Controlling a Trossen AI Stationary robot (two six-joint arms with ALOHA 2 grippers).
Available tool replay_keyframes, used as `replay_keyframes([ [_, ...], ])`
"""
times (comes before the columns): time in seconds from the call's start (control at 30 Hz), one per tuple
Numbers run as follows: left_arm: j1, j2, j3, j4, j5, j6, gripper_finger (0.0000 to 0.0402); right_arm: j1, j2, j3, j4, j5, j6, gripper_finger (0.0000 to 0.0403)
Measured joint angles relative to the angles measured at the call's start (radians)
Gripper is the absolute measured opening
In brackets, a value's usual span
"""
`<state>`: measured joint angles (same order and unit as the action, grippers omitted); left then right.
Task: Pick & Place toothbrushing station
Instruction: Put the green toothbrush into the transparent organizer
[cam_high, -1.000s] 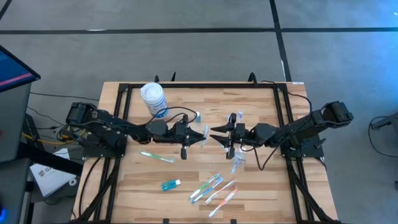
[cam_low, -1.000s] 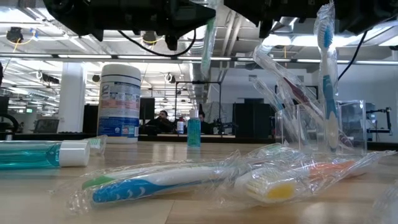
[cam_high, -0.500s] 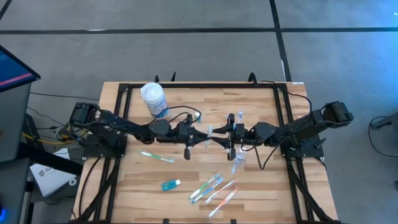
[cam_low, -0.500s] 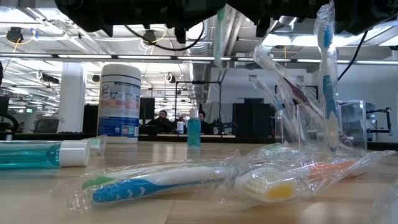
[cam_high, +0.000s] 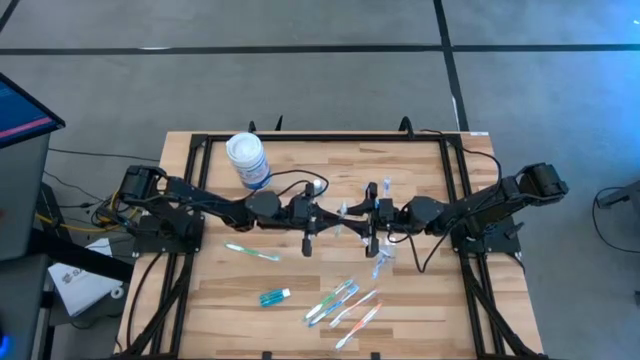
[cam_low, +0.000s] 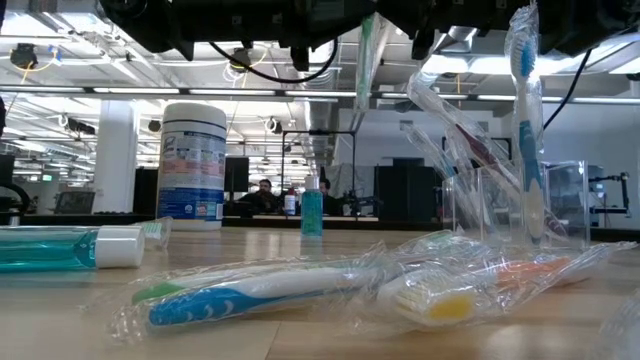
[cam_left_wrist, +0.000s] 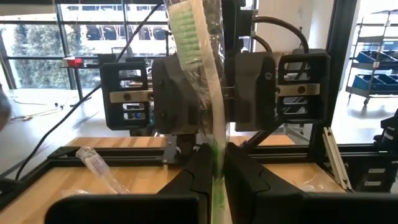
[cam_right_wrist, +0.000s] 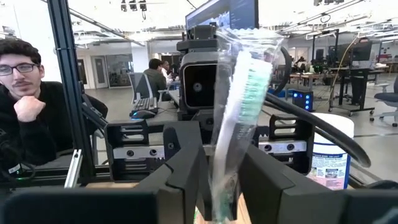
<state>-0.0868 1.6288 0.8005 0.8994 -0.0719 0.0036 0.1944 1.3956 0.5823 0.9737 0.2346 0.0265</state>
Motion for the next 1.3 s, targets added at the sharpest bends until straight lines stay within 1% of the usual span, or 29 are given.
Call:
replay_keyframes([
  [0.07, 0.000, 0.005, 0.000, 0.001, 0.000, 0.000, 0.0012, 0.000, 0.000, 0.000, 0.000, 0.000, -0.003, 0.0067],
  [0.17, 0.000, 0.006, 0.000, -0.001, -0.002, 0.002, 0.0014, 0.000, 0.000, 0.000, 0.000, -0.001, -0.008, 0.0025],
  [0.23, 0.000, 0.006, 0.000, -0.002, -0.001, 0.007, 0.0018, 0.000, 0.000, 0.000, 0.000, 0.000, -0.009, 0.0011],
  [0.33, 0.000, 0.006, 0.000, -0.001, -0.002, 0.006, 0.0024, 0.000, 0.000, 0.000, -0.001, 0.000, -0.013, 0.0017],
  [0.43, 0.000, 0.006, 0.000, -0.002, -0.002, 0.002, 0.0035, 0.000, 0.000, 0.000, -0.005, 0.000, -0.029, 0.0008],
  [0.6, 0.000, 0.005, 0.000, -0.002, -0.003, -0.003, 0.0053, 0.000, -0.004, 0.000, -0.012, 0.000, -0.047, 0.0005],
  [0.83, 0.000, -0.042, -0.033, 0.001, -0.010, -0.002, 0.0075, 0.002, -0.078, 0.000, -0.109, 0.010, -0.080, 0.0004],
  [1.07, 0.000, -0.118, -0.102, 0.001, -0.014, -0.002, 0.0085, 0.002, -0.180, 0.000, -0.251, 0.095, -0.089, 0.0004],
  [1.1, -0.001, -0.131, -0.119, -0.003, -0.014, -0.002, 0.0085, 0.005, -0.197, 0.000, -0.283, 0.116, -0.086, 0.0004],
  [1.2, -0.001, -0.158, -0.153, 0.000, -0.014, -0.014, 0.0085, 0.027, -0.240, -0.001, -0.371, 0.226, -0.083, 0.0004],
  [1.3, -0.006, -0.182, -0.183, -0.002, -0.014, -0.040, 0.0085, 0.055, -0.284, -0.001, -0.425, 0.295, -0.087, 0.0004],
])
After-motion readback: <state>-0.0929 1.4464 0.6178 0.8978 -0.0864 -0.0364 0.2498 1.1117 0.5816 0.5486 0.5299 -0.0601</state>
